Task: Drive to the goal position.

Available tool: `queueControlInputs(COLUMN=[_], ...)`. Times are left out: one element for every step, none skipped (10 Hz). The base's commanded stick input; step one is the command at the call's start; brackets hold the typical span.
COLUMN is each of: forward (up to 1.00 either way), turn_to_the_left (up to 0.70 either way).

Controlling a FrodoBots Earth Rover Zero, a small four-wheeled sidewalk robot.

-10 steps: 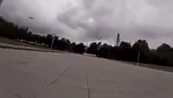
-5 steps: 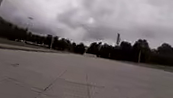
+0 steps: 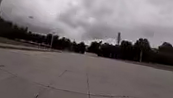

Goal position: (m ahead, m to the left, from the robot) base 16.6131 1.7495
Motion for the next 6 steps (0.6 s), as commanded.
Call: queueControlInputs(forward=[1.00,1.00,1.00,1.00,1.00,1.00], turn_to_the_left=[0.00,0.00,0.00,0.00,0.00,0.00])
